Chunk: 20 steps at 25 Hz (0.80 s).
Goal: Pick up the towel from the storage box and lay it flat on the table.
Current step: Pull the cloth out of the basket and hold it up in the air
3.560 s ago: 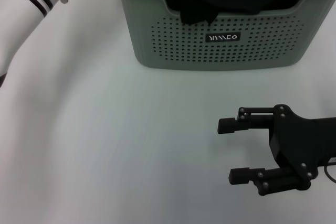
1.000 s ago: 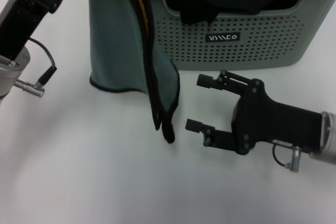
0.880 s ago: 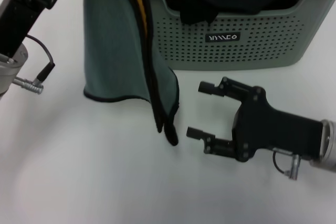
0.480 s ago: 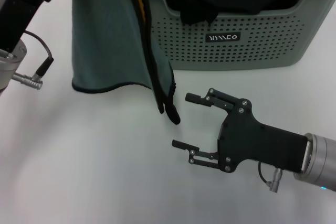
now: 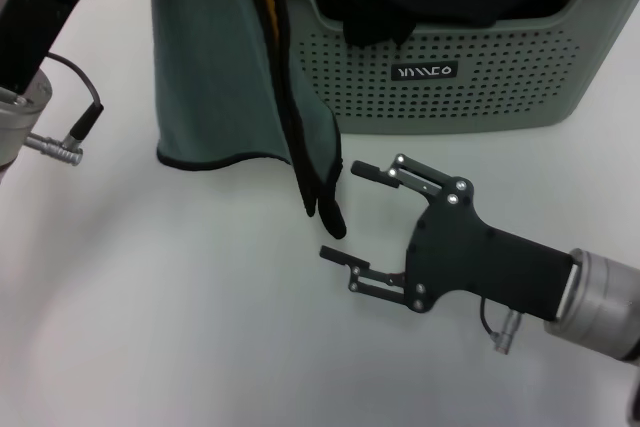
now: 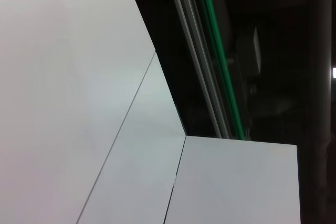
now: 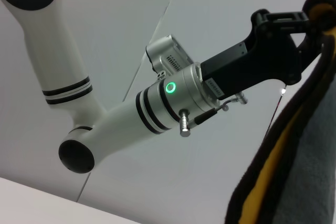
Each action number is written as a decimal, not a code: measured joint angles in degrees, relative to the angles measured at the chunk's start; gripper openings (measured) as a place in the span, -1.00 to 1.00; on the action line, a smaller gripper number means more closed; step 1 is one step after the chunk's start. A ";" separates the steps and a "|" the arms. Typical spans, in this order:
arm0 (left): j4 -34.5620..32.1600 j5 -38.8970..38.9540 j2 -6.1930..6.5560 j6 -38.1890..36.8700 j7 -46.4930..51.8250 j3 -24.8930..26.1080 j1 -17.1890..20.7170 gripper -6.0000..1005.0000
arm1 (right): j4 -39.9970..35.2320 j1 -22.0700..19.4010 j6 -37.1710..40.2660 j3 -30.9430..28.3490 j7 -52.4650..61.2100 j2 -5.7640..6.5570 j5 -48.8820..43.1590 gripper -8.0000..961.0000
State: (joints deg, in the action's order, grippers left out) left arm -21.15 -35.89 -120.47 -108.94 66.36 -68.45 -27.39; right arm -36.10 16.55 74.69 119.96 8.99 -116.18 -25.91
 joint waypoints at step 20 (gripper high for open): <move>0.50 0.17 0.16 -0.05 0.00 0.15 0.41 -0.97 | -2.31 -1.04 -3.07 4.34 -6.19 -0.01 5.79 -0.33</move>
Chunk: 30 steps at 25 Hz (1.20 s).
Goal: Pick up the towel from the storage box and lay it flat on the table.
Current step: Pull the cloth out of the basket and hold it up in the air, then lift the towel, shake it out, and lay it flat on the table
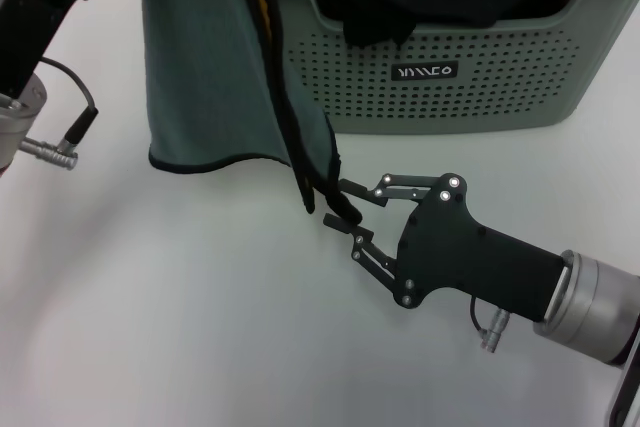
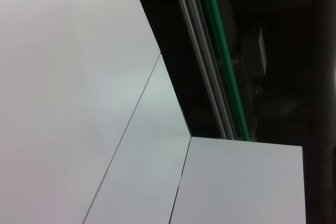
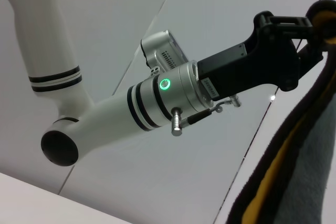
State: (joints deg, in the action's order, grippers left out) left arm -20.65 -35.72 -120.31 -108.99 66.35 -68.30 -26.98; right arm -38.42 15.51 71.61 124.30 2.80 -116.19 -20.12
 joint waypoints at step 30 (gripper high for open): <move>10.00 -10.62 0.11 0.05 -8.45 -0.56 6.86 -0.76 | -9.81 0.61 17.47 -25.29 21.48 4.51 -4.62 -0.96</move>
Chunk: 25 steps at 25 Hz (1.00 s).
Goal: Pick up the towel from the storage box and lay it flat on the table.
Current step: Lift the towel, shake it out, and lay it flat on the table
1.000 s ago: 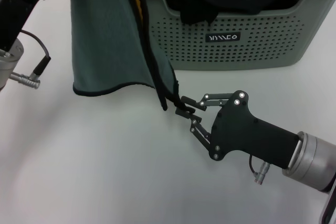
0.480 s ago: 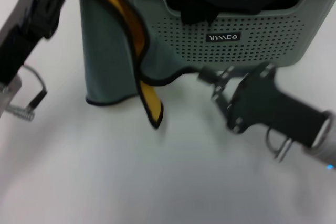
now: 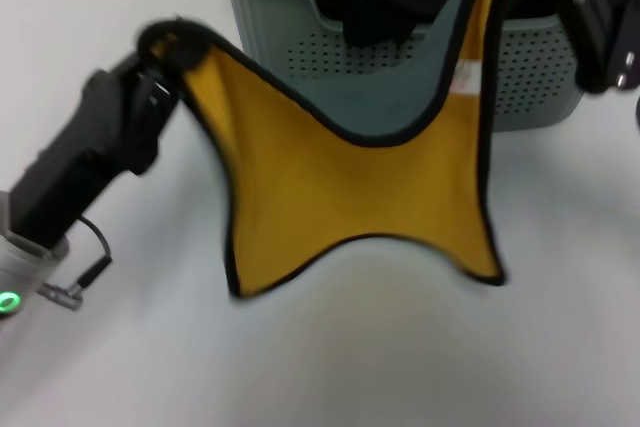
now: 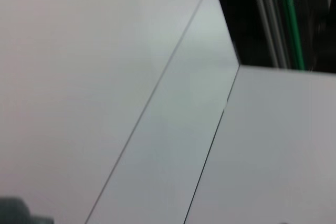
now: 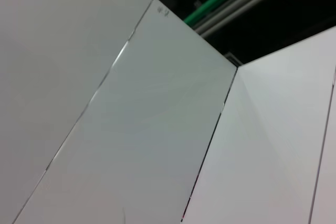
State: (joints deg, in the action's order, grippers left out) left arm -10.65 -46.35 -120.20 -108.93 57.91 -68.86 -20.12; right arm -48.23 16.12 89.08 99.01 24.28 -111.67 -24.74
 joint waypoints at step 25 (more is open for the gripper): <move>13.63 -8.05 -0.56 10.35 -14.49 -1.42 -5.95 -0.01 | -19.38 5.24 -11.15 -17.22 21.02 -3.77 -16.93 -0.95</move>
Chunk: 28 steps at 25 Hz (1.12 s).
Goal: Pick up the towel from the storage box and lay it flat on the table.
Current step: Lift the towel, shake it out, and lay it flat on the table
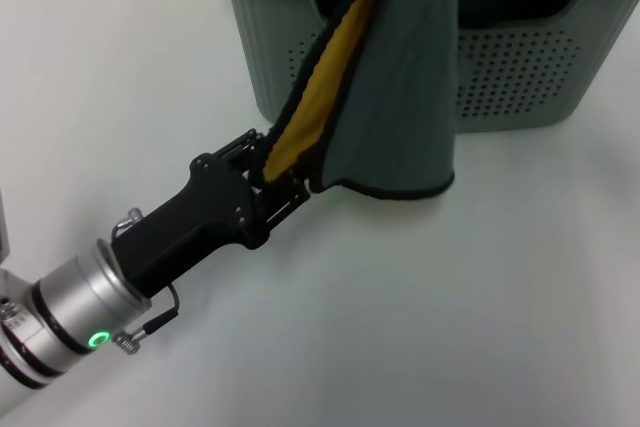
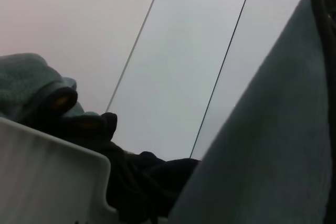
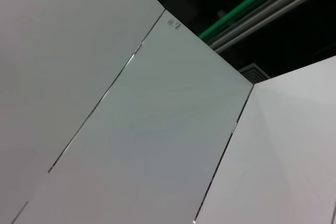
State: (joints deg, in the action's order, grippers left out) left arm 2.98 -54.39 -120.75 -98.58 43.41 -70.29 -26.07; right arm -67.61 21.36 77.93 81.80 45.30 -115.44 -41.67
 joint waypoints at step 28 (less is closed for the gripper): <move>-0.53 0.87 0.00 -5.62 -5.99 0.38 3.57 0.00 | -0.59 -0.45 -3.51 -0.52 0.14 0.11 -1.14 -0.95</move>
State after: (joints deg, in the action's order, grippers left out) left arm 2.46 -53.53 -120.75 -104.20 37.42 -69.90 -22.50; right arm -68.19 20.92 74.42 81.28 45.44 -115.33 -42.81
